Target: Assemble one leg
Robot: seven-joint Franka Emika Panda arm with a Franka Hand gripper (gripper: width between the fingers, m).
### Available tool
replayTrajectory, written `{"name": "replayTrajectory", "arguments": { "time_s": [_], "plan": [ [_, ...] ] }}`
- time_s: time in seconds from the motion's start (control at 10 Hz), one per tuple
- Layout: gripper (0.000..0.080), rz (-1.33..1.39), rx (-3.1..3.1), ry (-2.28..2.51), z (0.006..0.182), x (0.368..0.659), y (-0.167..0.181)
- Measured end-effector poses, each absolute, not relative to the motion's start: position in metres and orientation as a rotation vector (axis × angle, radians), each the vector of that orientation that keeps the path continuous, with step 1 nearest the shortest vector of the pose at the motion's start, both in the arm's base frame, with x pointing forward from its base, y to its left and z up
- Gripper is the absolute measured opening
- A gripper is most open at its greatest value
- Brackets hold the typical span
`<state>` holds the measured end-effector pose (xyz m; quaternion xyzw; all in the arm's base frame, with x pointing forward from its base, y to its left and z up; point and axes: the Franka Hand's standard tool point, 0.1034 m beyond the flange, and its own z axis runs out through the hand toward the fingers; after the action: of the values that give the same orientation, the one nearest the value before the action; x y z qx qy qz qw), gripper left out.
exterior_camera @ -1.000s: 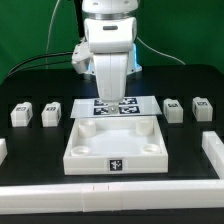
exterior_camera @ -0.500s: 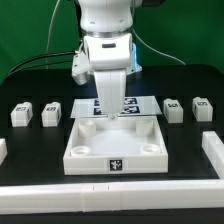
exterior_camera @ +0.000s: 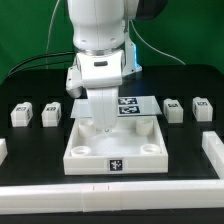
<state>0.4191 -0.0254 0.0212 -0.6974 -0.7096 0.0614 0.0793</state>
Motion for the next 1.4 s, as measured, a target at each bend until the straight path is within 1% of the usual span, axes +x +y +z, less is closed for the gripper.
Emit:
{"name": "replayTrajectory", "arguments": {
  "time_s": [0.2,0.3,0.4,0.5,0.6,0.7,0.9,1.4],
  "plan": [
    [0.065,0.185,-2.084,-2.125,0.0225,0.4169,-0.0244],
    [0.0533,0.186,-2.085,-2.123,0.0218,0.4164,-0.0249],
    [0.0533,0.187,-2.085,-2.122,0.0214,0.416,-0.0251],
    [0.0397,0.188,-2.085,-2.121,0.0212,0.4159,-0.0252],
    [0.0198,0.188,-2.085,-2.121,0.0211,0.4158,-0.0252],
    [0.0074,0.188,-2.085,-2.121,0.0211,0.4158,-0.0252],
    [0.006,0.187,-2.087,-2.121,0.0212,0.4162,-0.0256],
    [0.006,0.187,-2.087,-2.121,0.0213,0.4162,-0.0256]
  ]
}}
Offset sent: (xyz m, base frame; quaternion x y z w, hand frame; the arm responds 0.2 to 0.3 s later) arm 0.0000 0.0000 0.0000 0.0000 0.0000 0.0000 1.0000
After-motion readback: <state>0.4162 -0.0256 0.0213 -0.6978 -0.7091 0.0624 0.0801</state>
